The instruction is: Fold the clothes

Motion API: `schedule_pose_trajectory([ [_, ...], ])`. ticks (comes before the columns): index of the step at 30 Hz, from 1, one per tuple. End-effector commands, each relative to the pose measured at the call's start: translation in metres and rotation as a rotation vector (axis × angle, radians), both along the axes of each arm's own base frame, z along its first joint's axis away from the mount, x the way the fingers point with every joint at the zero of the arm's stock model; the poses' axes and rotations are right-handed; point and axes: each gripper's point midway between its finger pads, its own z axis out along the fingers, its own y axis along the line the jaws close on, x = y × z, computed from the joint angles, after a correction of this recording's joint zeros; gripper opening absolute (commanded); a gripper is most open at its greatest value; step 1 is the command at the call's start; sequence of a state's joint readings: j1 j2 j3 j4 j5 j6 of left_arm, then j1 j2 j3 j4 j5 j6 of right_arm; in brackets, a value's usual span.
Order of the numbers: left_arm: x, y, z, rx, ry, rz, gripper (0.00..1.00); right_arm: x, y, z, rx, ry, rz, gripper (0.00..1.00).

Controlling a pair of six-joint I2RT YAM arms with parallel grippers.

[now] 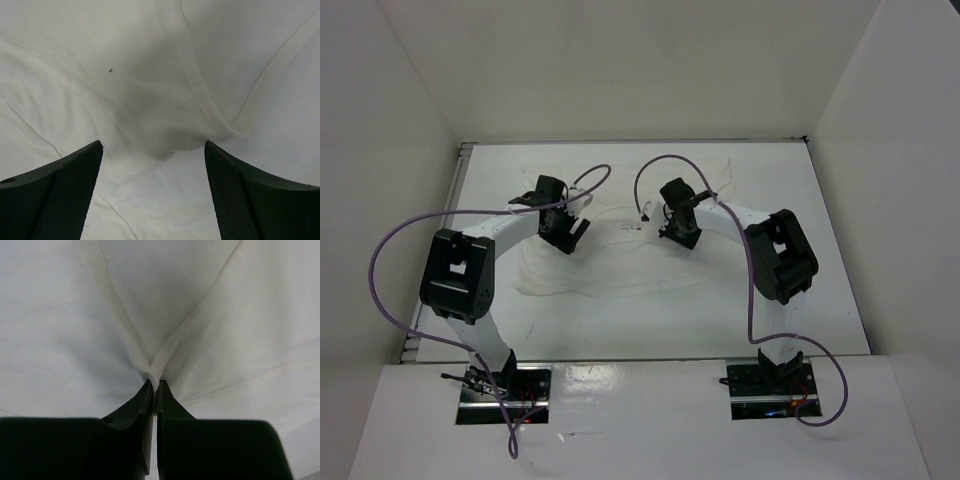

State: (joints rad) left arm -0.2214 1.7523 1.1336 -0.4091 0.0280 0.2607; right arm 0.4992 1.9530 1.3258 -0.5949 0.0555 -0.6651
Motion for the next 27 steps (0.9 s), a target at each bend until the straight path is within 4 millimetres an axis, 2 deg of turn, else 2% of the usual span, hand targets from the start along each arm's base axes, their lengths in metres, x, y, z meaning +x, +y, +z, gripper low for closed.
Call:
schedule_pose_trajectory([
  [1,0.022,-0.012,0.005,-0.023,-0.064,-0.021,0.88,0.006,-0.001,0.016,0.008,-0.024,-0.042,0.0],
  [4,0.021,-0.014,0.005,-0.032,-0.062,-0.027,0.85,0.006,-0.007,0.014,-0.002,-0.019,-0.063,0.0],
  [6,0.013,-0.018,-0.002,-0.036,-0.039,-0.042,0.84,0.006,-0.007,0.017,0.006,-0.026,-0.072,0.0],
  [10,0.005,-0.018,-0.003,-0.041,-0.027,-0.066,0.84,0.007,-0.01,0.017,0.006,-0.027,-0.081,0.0],
  [20,-0.002,-0.026,0.004,-0.063,-0.011,-0.11,0.84,0.007,-0.01,0.017,0.009,-0.026,-0.09,0.0],
  [27,-0.015,-0.033,0.004,-0.065,0.025,-0.152,0.84,0.007,-0.01,0.017,0.009,-0.026,-0.09,0.0],
])
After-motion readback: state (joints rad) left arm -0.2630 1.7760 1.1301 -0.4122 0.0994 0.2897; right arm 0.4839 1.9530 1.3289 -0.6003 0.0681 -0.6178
